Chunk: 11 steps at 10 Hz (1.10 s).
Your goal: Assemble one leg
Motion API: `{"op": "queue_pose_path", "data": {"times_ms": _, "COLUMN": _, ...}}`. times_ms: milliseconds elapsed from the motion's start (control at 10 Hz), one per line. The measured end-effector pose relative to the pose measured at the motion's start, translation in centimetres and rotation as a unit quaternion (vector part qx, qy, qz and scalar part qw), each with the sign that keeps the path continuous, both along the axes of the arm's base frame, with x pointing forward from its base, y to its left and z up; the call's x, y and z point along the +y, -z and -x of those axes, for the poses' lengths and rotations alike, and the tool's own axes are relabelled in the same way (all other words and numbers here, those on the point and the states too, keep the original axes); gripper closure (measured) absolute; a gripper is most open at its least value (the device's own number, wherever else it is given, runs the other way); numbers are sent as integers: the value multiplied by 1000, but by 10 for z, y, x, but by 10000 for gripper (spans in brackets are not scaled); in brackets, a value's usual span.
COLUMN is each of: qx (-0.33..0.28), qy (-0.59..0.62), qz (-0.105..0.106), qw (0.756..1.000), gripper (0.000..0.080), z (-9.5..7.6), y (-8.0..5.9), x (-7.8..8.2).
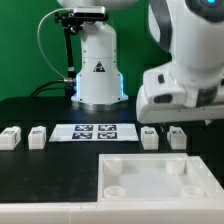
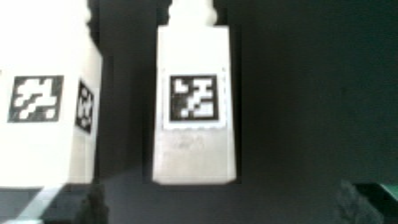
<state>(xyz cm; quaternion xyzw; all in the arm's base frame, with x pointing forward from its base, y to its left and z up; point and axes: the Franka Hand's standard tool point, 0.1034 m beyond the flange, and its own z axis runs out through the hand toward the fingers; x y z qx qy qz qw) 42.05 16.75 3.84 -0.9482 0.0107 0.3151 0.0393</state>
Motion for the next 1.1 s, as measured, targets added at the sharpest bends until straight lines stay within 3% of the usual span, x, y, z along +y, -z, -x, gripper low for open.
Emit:
{"op": "queue_pose_path", "data": {"times_ms": 100, "qx": 5, "qy": -2, "qz": 0, "qw": 1000, "gripper": 151, "z": -2, "y": 7, "x": 2}}
{"op": "queue_pose_path", "data": {"times_ms": 200, "qx": 75, "qy": -10, "qz": 1, "qw": 997, "gripper": 151, "z": 10, "y": 1, "x": -2}}
{"op": "queue_pose_path", "data": {"times_ms": 300, "qx": 67, "qy": -6, "qz": -2, "qw": 998, "gripper": 151, "z": 0, "y": 7, "x": 0}}
{"op": "queue_pose_path", "data": {"times_ms": 600, "qx": 129, "qy": 17, "qz": 13, "qw": 991, "gripper": 151, "z": 26, "y": 18, "x": -3}}
{"op": "queue_pose_path", "data": {"times_ms": 1000, "qx": 136, "qy": 13, "qz": 15, "qw": 990, "gripper": 151, "z": 32, "y": 23, "x": 1}}
{"op": "queue_pose_path", "data": {"times_ms": 1100, "qx": 136, "qy": 13, "qz": 15, "qw": 990, "gripper": 274, "z": 32, "y": 23, "x": 1}}
